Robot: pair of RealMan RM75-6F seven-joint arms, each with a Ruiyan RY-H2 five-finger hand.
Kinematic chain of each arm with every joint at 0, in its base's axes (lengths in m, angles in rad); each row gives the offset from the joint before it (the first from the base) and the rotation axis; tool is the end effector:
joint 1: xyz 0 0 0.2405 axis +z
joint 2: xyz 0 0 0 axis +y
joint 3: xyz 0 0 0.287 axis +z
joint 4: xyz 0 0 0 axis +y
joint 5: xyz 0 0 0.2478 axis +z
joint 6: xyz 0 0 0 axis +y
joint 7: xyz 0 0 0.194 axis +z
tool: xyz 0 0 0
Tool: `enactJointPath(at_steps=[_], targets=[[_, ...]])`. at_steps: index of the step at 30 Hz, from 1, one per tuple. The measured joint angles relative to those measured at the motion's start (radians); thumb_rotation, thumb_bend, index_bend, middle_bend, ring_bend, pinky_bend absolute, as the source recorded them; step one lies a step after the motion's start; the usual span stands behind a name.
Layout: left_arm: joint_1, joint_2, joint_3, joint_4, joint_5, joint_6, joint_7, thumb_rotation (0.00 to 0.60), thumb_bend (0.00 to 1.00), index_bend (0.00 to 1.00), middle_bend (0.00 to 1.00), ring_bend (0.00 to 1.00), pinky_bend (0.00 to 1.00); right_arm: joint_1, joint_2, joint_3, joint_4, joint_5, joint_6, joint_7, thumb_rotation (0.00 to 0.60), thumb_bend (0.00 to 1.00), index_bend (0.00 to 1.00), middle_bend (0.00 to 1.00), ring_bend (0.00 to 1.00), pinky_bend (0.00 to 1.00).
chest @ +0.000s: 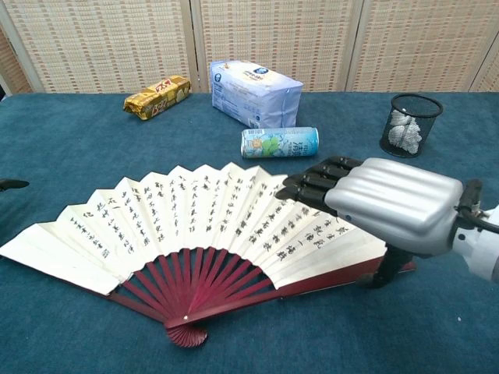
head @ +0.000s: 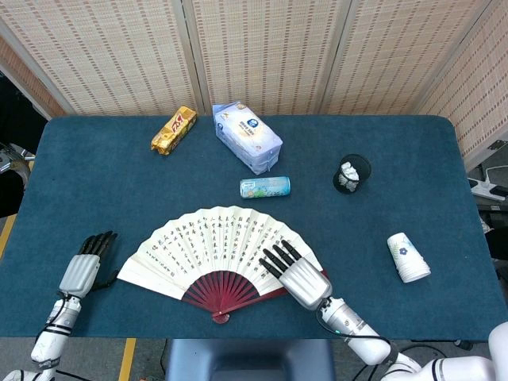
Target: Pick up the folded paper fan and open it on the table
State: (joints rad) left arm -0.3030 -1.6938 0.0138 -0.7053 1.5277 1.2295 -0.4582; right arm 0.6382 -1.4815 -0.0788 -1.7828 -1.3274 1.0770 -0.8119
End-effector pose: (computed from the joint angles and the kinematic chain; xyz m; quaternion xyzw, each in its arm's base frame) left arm -0.4252 0.3214 -0.0223 -0.6428 -0.4504 -0.3747 0.4935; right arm -0.1474 -0.2817 -0.0881 0.8630 -0.1901 0.2878 0.3691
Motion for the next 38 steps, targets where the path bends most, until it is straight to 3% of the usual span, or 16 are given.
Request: enactJointPath(at_steps=[6, 9, 12, 16, 20, 24, 30, 38], targets=[[-0.018, 0.224, -0.003, -0.404, -0.05, -0.089, 0.16, 0.6, 0.35, 0.0, 0.0, 0.0, 0.05, 0.046, 0.132, 0.005, -0.156, 0.22, -0.07, -0.162, 0.6, 0.0, 0.0, 0.0, 0.0, 0.0], [-0.013, 0.325, -0.014, -0.577, -0.079, -0.094, 0.216, 0.6, 0.35, 0.0, 0.0, 0.0, 0.05, 0.044, 0.19, 0.008, -0.211, 0.243, -0.055, -0.165, 0.6, 0.0, 0.0, 0.0, 0.0, 0.0], [0.002, 0.407, -0.028, -0.683, -0.101, -0.063, 0.238, 0.6, 0.36, 0.0, 0.0, 0.0, 0.05, 0.027, 0.225, 0.011, -0.236, 0.201, -0.017, -0.12, 0.6, 0.0, 0.0, 0.0, 0.0, 0.0], [0.03, 0.411, -0.058, -0.696, -0.098, 0.027, 0.229, 0.6, 0.4, 0.0, 0.0, 0.0, 0.03, -0.022, 0.273, 0.005, -0.255, 0.13, 0.057, -0.023, 0.6, 0.0, 0.0, 0.0, 0.0, 0.0], [0.067, 0.334, -0.093, -0.594, -0.062, 0.247, 0.21, 0.6, 0.41, 0.0, 0.0, 0.0, 0.02, -0.106, 0.334, -0.026, -0.24, 0.016, 0.153, 0.129, 0.6, 0.0, 0.0, 0.0, 0.0, 0.0], [0.108, 0.302, -0.082, -0.519, -0.005, 0.401, 0.201, 0.6, 0.39, 0.0, 0.0, 0.0, 0.03, -0.24, 0.395, -0.074, -0.177, -0.141, 0.298, 0.289, 0.6, 0.0, 0.0, 0.0, 0.0, 0.0], [0.17, 0.35, -0.008, -0.587, 0.093, 0.423, 0.276, 0.6, 0.38, 0.0, 0.0, 0.0, 0.03, -0.405, 0.408, -0.106, -0.042, -0.165, 0.463, 0.396, 0.6, 0.0, 0.0, 0.0, 0.0, 0.0], [0.173, 0.436, 0.039, -0.695, 0.079, 0.298, 0.391, 0.6, 0.38, 0.0, 0.0, 0.0, 0.04, -0.52, 0.415, -0.103, 0.101, -0.124, 0.492, 0.559, 0.6, 0.0, 0.0, 0.0, 0.0, 0.0]])
